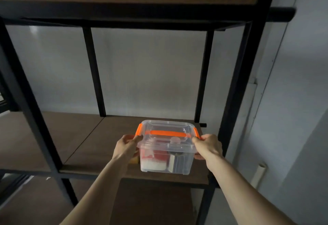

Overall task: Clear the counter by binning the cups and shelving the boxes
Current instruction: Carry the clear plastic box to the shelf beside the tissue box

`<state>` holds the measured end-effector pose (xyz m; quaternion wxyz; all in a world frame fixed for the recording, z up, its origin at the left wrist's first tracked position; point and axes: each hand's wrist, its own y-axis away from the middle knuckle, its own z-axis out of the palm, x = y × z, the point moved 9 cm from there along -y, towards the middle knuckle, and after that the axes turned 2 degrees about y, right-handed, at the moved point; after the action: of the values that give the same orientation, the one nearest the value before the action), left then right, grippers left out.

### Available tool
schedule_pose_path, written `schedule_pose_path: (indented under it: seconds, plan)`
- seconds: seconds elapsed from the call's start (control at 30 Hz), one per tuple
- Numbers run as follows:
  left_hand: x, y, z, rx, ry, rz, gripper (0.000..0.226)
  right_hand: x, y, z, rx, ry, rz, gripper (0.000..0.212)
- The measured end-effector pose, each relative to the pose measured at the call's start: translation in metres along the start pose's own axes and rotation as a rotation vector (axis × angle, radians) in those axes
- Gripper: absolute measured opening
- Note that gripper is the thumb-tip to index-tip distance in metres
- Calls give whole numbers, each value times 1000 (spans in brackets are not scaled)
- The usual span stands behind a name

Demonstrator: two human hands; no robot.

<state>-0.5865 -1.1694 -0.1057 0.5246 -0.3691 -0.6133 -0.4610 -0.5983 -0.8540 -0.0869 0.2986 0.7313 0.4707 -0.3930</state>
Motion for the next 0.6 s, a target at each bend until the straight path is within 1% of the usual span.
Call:
schedule_pose_path:
  seconds: [0.13,0.23,0.3,0.53,0.6]
  plan:
    - [-21,-59,5,-4,-72,-30,33,8,-46,37,-1,34,31,25]
    - [-41,-98,15,-14,-129,-66,16,21,-84,62,-14,54,71,26]
    - [-53,-122,23,-22,-165,-77,9,29,-109,79,-34,55,79,28]
    - [-95,-198,44,-26,-278,-144,7,58,-175,131,-136,103,125,31]
    - [-108,-213,47,-27,-314,-156,12,67,-185,144,-158,122,146,31]
